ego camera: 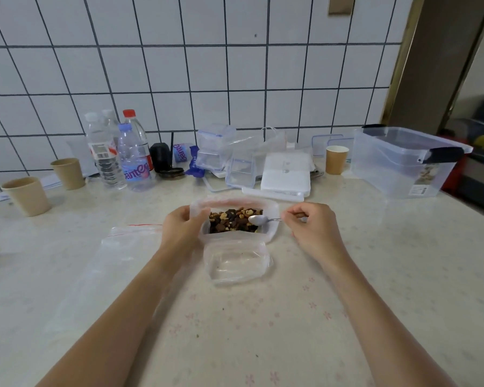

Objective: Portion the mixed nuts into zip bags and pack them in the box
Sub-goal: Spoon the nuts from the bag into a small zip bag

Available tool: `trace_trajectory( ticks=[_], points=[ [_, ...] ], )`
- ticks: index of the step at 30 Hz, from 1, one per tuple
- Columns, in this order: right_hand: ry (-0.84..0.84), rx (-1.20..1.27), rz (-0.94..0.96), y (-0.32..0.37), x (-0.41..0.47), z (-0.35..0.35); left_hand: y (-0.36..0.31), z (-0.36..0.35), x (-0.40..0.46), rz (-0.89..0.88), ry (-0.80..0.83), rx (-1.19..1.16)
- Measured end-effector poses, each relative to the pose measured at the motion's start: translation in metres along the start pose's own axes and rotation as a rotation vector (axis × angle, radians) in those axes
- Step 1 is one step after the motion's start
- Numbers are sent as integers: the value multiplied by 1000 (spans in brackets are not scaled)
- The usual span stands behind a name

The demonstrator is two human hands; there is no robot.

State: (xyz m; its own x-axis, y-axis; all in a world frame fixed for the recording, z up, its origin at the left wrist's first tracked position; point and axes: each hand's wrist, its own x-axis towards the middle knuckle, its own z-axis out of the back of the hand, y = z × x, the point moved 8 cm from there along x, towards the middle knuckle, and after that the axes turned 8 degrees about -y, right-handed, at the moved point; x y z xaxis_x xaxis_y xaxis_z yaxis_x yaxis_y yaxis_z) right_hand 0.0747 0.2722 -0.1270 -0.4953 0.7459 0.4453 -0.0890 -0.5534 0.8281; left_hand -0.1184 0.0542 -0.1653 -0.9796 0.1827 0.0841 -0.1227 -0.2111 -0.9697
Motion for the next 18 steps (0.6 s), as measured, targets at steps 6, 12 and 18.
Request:
trace_trajectory(
  ticks=[6, 12, 18],
  points=[
    [-48, 51, 77, 13, -2, -2, -6, 4, -5, -61, -62, -76],
    [44, 253, -10, 21, -8, -20, -8, 2, -13, -58, -17, -263],
    [209, 56, 2, 31, 12, -46, -17, 5, -5, -176, -32, -202]
  ],
)
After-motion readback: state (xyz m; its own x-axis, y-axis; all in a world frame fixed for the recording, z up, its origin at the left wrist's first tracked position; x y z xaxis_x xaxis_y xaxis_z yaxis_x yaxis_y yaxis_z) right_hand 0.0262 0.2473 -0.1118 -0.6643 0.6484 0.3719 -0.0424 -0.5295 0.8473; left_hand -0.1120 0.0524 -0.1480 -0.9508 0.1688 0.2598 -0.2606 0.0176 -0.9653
